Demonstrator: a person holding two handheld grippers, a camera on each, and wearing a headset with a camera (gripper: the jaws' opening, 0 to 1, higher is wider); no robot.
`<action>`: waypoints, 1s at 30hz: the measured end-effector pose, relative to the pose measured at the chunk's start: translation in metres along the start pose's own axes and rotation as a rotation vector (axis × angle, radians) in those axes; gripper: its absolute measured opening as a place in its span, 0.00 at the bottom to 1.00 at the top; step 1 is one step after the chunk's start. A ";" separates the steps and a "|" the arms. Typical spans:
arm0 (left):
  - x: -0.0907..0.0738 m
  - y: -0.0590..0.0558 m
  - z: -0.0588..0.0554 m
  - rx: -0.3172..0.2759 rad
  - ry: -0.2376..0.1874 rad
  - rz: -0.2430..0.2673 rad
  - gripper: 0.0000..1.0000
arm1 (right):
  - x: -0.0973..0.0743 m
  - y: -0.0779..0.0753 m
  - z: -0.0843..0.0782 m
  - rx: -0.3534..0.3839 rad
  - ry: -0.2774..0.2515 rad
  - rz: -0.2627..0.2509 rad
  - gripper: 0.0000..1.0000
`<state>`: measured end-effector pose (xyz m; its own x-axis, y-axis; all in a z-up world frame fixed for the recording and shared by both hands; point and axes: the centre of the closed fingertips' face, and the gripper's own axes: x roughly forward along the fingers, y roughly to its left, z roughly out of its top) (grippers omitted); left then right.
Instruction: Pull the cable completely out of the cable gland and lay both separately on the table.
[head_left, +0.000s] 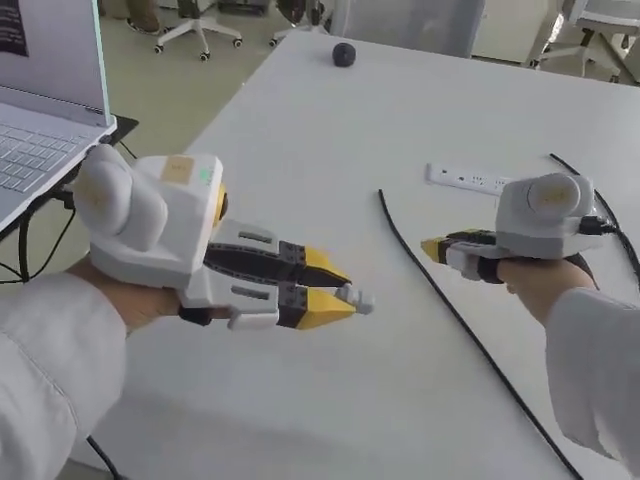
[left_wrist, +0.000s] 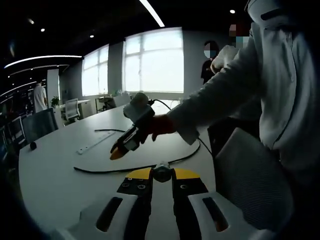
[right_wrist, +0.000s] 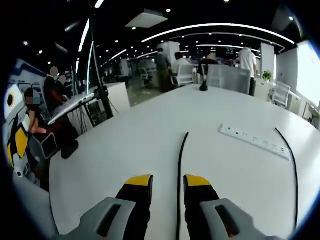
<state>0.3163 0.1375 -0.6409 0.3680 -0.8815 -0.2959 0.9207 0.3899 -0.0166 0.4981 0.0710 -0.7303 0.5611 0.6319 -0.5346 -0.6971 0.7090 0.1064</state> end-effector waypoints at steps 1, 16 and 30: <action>0.000 0.000 0.000 -0.001 -0.001 0.000 0.15 | -0.004 0.002 0.001 0.000 -0.007 0.003 0.22; 0.013 -0.001 -0.016 -0.012 0.008 0.010 0.15 | -0.064 0.042 0.014 0.016 -0.141 0.078 0.38; 0.031 0.002 -0.033 -0.024 0.028 0.002 0.15 | -0.112 0.069 0.015 0.001 -0.206 0.106 0.42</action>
<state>0.3252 0.1196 -0.6819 0.3654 -0.8730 -0.3230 0.9166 0.3980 -0.0389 0.3945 0.0539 -0.6505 0.5639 0.7537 -0.3375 -0.7568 0.6352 0.1541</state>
